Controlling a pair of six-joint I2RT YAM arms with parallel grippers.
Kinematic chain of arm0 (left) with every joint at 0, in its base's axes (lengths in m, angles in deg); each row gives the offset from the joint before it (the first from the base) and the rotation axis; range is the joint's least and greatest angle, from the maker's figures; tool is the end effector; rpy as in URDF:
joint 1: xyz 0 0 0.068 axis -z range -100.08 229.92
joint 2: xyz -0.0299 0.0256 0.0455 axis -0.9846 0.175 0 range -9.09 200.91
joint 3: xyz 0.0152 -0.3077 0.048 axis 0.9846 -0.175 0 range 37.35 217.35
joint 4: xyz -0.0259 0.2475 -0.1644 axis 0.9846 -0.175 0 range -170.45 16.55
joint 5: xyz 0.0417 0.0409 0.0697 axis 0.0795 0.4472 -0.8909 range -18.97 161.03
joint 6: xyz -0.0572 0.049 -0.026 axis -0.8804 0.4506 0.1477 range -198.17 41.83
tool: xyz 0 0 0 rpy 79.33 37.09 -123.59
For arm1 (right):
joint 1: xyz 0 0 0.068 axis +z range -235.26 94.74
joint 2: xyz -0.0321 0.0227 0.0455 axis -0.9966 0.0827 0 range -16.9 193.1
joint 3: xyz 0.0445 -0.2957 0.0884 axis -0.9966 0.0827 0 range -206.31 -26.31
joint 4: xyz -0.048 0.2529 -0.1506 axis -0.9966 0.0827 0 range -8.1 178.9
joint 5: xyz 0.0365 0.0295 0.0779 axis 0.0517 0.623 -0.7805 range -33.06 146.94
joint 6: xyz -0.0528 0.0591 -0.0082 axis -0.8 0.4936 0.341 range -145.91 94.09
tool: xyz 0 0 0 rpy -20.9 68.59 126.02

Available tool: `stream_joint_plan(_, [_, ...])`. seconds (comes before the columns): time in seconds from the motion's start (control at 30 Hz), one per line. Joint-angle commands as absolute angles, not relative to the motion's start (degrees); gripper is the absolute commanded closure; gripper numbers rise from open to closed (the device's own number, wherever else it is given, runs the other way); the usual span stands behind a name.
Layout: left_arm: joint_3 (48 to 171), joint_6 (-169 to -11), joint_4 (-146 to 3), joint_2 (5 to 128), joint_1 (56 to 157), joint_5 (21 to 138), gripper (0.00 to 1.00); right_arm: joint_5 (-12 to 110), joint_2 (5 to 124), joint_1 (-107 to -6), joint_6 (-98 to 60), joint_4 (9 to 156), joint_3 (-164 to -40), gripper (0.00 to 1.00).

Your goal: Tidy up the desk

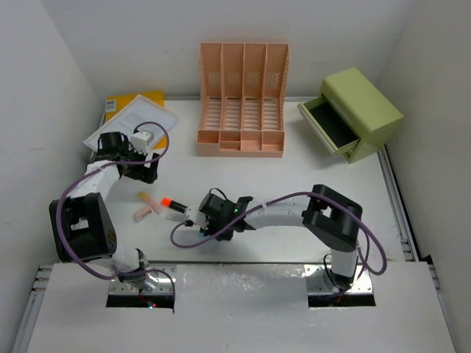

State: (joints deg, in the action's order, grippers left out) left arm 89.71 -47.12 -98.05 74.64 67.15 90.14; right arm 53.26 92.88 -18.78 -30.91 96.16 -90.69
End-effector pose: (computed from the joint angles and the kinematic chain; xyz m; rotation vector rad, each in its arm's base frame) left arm 0.3347 0.0529 0.2041 0.5179 2.4183 -0.1037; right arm 0.1705 0.4024 0.1168 -1.5864 2.1646 0.4460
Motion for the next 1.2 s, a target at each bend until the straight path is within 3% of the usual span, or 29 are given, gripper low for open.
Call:
stream_joint_plan(0.0, [89.38, -46.97, -95.95, 73.44, 67.35, 90.63, 0.08, 50.36, 83.50, -18.63, -37.42, 97.72, -87.58, 1.00])
stream_joint_plan(0.1, [89.38, -46.97, -96.04, 73.71, 67.35, 90.54, 0.08, 52.63, 74.62, -20.82, -38.66, 96.75, -87.13, 1.00])
stream_joint_plan(0.2, [89.38, -46.79, -96.21, 73.71, 67.35, 90.37, 0.08, 58.41, 68.28, -30.21, -33.32, 96.66, -90.19, 1.00])
stream_joint_plan(0.37, [89.56, -46.18, -97.53, 73.71, 67.44, 90.80, 0.08, 84.14, 64.93, -49.64, -30.90, 92.19, -92.91, 1.00])
stream_joint_plan(0.53, [89.82, -40.39, -101.39, 73.01, 68.23, 96.25, 0.08, 84.71, 76.22, -64.65, -35.48, 101.81, -106.96, 1.00])
stream_joint_plan(0.67, [88.24, -35.82, -103.68, 70.64, 71.04, 97.75, 0.09, 85.86, 85.92, -70.92, -40.41, 108.87, -120.51, 1.00])
stream_joint_plan(0.87, [88.06, -21.86, -112.47, 66.51, 76.74, 104.94, 0.13, 83.66, 94.63, -77.95, -41.56, 109.93, -127.28, 1.00])
stream_joint_plan(1.07, [88.77, -15.78, -116.43, 66.50, 79.48, 105.05, 0.15, 79.36, 97.89, -80.95, -42.78, 111.25, -129.23, 1.00])
stream_joint_plan(1.17, [88.15, -12.79, -117.13, 66.85, 80.87, 104.52, 0.18, 79.35, 97.63, -80.95, -43.84, 111.43, -129.14, 0.86])
